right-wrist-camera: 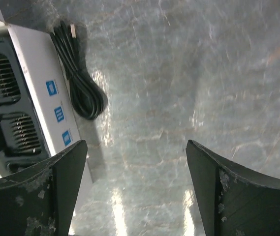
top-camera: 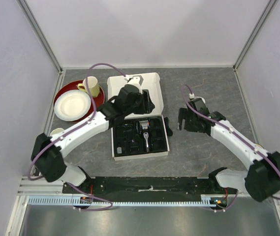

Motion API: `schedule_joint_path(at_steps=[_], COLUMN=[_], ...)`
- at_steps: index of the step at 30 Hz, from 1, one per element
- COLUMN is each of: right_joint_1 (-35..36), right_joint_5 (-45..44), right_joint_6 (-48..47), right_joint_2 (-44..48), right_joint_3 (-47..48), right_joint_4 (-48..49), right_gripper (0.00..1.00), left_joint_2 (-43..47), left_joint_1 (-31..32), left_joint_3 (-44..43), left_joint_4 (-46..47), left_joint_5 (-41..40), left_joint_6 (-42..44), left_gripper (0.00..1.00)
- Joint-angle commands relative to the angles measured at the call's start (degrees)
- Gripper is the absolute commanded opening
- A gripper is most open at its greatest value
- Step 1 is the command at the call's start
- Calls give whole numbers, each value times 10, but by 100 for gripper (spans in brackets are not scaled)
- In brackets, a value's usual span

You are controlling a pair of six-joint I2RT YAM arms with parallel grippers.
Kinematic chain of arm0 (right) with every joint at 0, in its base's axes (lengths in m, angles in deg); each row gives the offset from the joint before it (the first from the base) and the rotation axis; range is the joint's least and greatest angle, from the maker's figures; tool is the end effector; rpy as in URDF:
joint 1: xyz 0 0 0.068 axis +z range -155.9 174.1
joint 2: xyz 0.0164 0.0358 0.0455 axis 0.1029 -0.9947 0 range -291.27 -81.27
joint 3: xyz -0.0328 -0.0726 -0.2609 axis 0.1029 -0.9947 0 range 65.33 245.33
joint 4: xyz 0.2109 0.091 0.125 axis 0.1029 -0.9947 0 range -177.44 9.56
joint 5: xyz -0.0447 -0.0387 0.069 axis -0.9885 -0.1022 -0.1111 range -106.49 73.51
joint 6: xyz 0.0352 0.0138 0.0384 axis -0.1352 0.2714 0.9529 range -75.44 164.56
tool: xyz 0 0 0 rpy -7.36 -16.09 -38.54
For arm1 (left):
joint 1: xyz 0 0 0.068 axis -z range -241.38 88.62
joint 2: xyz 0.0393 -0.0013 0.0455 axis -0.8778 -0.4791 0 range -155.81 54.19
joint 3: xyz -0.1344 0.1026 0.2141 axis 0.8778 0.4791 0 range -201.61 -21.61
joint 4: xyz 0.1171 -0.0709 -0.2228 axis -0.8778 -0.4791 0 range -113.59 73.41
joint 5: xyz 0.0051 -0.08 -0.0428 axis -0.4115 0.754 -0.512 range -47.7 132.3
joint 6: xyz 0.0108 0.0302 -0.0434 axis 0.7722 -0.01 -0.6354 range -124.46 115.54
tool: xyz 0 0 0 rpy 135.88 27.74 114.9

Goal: Sort the hair-cutting tools

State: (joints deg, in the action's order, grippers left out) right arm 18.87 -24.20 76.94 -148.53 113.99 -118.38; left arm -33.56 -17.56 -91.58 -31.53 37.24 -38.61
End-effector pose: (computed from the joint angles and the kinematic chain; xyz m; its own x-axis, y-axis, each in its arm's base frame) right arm 0.2105 0.0919 0.2446 -0.8261 0.2031 -0.5256 0.1116 0.9733 0.2008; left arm 0.2571 -0.2424 0.3005 -0.6798 -0.1226 -0.7230 0.3075 0.8474 -0.4329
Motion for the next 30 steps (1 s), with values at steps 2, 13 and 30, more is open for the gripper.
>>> schedule_joint_path(at_steps=[2,13,30], right_joint_1=[5,22,80], right_joint_5=[-17,89,47], right_joint_6=[-163,-262,-223], right_joint_2=[-105,-207,-300], right_joint_3=[62,85,82], right_joint_4=[65,124,182], right_gripper=[90,84,59], left_joint_2=[109,256,325], left_joint_1=[0,-39,-95], left_joint_3=[43,129,143], left_joint_4=[-43,-107,-175], left_joint_5=[-55,-56,-52], left_joint_6=[56,63,83], left_gripper=[59,62,63])
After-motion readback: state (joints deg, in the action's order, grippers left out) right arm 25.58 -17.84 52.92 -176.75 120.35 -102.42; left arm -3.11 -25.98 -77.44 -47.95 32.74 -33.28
